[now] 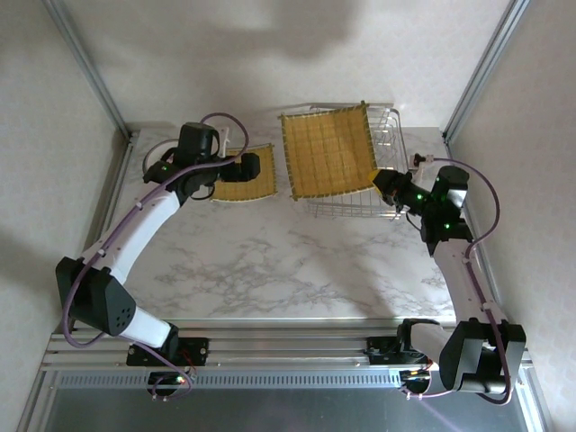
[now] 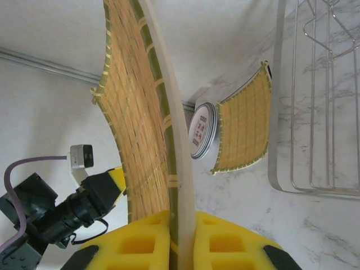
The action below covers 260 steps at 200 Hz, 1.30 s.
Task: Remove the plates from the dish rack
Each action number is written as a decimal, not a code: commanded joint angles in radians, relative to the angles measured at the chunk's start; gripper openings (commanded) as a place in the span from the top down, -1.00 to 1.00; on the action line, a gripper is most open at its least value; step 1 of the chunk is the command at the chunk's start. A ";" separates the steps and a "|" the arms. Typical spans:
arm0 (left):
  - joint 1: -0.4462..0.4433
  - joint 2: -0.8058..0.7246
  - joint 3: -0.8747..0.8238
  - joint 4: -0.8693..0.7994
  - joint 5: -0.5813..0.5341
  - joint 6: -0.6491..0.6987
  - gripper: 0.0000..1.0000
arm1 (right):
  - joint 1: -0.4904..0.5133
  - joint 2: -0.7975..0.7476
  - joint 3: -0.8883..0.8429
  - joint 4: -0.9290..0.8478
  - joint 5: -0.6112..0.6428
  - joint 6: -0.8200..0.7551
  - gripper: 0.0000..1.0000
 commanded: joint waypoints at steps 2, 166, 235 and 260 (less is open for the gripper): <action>-0.003 -0.044 -0.042 0.168 0.211 -0.070 -0.99 | 0.010 -0.002 0.023 0.169 -0.061 0.038 1.00; -0.006 0.112 -0.126 0.660 0.557 -0.357 -0.12 | 0.111 0.163 0.188 0.107 -0.059 -0.041 1.00; 0.003 0.162 -0.128 0.738 0.611 -0.417 1.00 | 0.129 0.232 0.210 0.097 -0.062 -0.059 1.00; 0.002 0.180 -0.132 0.777 0.627 -0.437 1.00 | 0.130 0.261 0.230 0.083 -0.060 -0.066 1.00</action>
